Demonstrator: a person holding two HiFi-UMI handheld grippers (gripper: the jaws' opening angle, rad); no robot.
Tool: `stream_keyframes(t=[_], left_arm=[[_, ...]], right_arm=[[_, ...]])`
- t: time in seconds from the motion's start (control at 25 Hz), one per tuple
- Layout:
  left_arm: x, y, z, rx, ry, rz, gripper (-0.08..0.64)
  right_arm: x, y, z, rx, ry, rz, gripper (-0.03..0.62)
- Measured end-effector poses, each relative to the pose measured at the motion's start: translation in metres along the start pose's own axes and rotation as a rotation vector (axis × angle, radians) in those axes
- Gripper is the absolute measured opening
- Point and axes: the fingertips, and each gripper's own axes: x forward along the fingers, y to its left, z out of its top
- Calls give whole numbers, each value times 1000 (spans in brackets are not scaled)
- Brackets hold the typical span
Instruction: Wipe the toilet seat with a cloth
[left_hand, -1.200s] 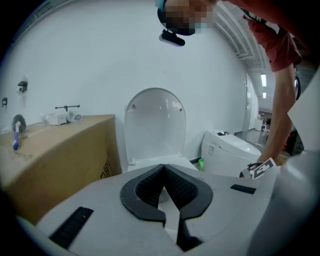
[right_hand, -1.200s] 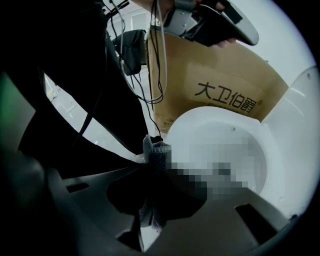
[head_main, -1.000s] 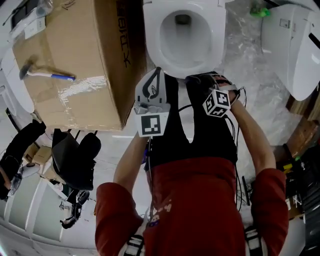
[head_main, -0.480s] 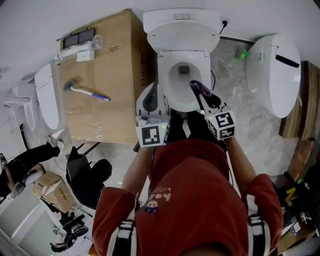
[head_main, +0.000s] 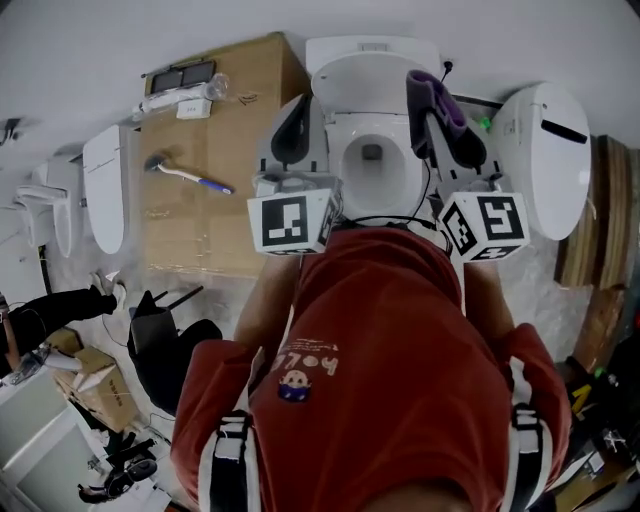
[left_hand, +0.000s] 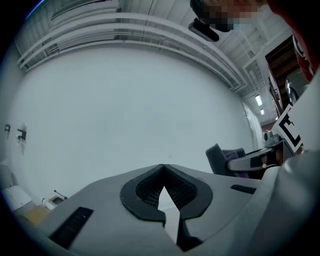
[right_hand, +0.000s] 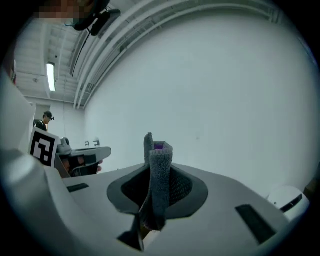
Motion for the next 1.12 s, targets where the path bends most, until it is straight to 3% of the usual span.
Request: stream_keyframes(t=[0.16,0.28,1.12], left_arm=[[1,8,35,-11,-58,1,14],[-3,14,49,14,-96,14,14],[-7,36,46,16,-97,45,14]], right_arm=[[-5,6,67,-63,-185,-50,57],[-6,8,85,-109,-247,-90,57],[12,17,82,-122,-243,-89,57]])
